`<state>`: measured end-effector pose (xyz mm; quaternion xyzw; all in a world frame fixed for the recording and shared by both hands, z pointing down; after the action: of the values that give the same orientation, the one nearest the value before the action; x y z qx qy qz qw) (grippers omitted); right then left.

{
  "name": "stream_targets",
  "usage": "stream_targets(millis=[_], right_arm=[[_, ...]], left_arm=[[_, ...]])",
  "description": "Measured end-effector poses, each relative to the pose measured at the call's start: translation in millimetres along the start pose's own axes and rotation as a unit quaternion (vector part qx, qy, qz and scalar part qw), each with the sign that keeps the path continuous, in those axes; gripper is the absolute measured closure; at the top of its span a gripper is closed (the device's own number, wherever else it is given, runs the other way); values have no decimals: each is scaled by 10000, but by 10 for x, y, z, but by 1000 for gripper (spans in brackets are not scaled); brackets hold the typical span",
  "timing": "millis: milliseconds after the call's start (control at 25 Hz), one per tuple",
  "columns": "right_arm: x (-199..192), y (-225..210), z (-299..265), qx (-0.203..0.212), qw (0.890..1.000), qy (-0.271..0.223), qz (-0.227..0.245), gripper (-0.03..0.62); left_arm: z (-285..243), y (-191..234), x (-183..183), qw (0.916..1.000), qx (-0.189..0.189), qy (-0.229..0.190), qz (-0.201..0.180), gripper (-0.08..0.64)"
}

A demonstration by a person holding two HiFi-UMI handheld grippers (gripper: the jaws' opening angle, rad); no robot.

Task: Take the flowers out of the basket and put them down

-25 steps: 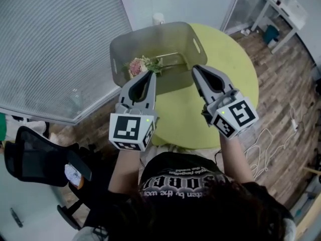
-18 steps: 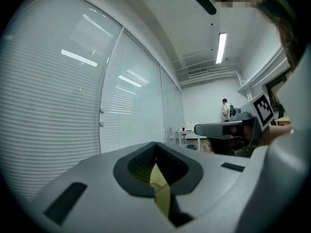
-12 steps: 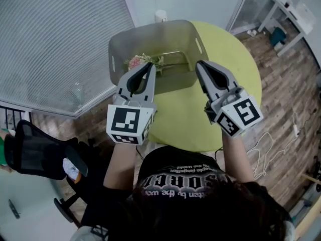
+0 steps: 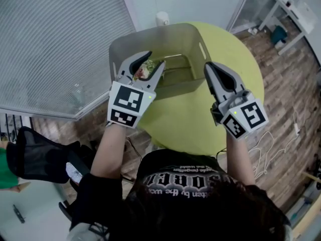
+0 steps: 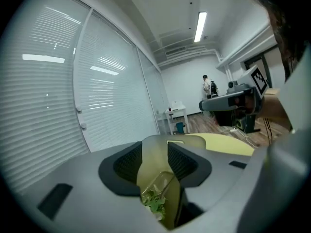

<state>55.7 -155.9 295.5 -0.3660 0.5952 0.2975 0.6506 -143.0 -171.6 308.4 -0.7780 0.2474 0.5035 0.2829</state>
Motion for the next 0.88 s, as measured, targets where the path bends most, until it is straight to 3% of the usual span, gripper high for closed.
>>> stream_targets(millis=[200, 520, 680, 880], right_arm=[[-27, -44, -48, -165, 9999, 32, -12, 563], [-67, -94, -172, -366, 9993, 107, -1, 563], [-61, -146, -198, -455, 9989, 123, -7, 563], [-76, -174, -209, -550, 9984, 156, -19, 563]], left_arm=[[-240, 203, -137, 9942, -493, 776, -559, 351], [-756, 448, -558, 9692, -1275, 1788, -1115, 273], [-992, 472, -838, 9455, -1718, 2420, -1343, 241], [-1163, 429, -1321, 9005, -2220, 3357, -1648, 227]])
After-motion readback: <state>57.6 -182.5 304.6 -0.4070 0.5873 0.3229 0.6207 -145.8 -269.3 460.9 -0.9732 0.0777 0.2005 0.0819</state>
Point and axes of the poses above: the fingertips, and each gripper's own axes: z backward along the fingers, y to its left, x out of its top, the point moved 6 cm from there along z, backward along the fingers, and after that the axes turned 12 degrees about -x, right-handed, at the moved point
